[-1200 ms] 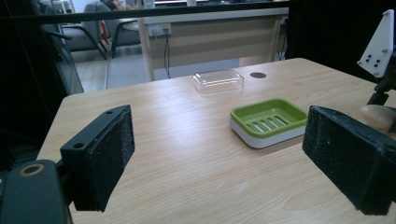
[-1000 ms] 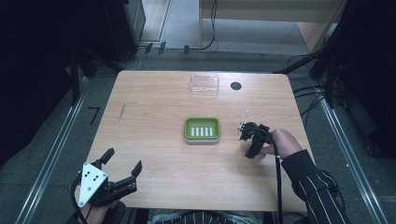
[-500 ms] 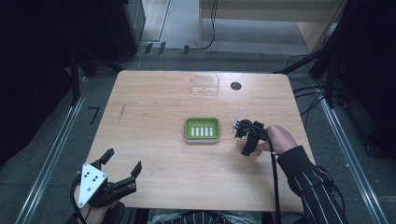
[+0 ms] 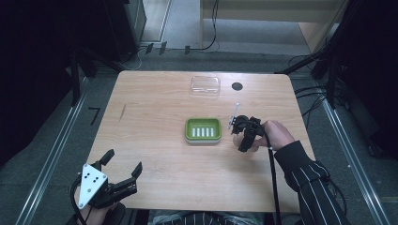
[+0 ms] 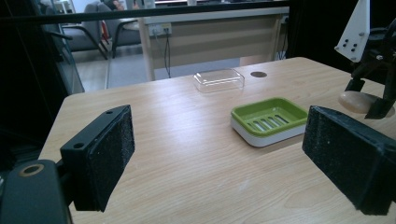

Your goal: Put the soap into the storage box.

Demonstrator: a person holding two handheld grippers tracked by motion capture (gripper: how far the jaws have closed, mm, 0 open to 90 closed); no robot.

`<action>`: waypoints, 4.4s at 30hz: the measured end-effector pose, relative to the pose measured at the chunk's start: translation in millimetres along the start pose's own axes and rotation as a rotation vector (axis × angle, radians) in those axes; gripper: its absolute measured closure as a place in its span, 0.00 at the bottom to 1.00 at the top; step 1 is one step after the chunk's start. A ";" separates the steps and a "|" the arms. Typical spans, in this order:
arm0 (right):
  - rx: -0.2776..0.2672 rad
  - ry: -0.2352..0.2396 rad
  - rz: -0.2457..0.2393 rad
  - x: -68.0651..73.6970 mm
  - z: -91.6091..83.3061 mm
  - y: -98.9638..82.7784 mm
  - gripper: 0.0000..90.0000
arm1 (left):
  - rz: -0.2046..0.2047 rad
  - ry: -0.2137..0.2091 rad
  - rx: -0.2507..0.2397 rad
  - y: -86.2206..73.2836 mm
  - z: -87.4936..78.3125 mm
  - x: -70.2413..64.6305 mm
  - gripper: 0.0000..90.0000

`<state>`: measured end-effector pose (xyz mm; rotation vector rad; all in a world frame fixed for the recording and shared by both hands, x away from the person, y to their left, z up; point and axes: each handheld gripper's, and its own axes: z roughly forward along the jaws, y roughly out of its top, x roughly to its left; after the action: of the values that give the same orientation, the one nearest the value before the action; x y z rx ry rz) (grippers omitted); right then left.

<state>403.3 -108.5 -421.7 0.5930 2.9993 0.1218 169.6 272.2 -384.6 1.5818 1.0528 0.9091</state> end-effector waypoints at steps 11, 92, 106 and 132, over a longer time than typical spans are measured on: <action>-0.007 -0.008 -0.020 -3.3 -8.7 8.9 0.36 | 0.000 0.002 0.003 -0.1 -0.7 0.2 0.11; -0.064 -0.042 -0.156 -4.0 -24.3 86.5 0.36 | -0.008 0.082 0.012 -6.0 -23.8 4.0 0.11; -0.077 -0.045 -0.171 -5.9 -19.1 97.1 0.36 | -0.007 0.084 0.014 -6.4 -24.7 4.4 0.11; -0.099 -0.052 -0.216 0.6 -3.7 122.1 0.36 | -0.007 0.096 0.017 -7.3 -28.8 4.5 0.11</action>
<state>448.3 4.0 -406.7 0.2567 2.9612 0.2352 143.2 286.6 -384.8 1.5606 1.1350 0.9815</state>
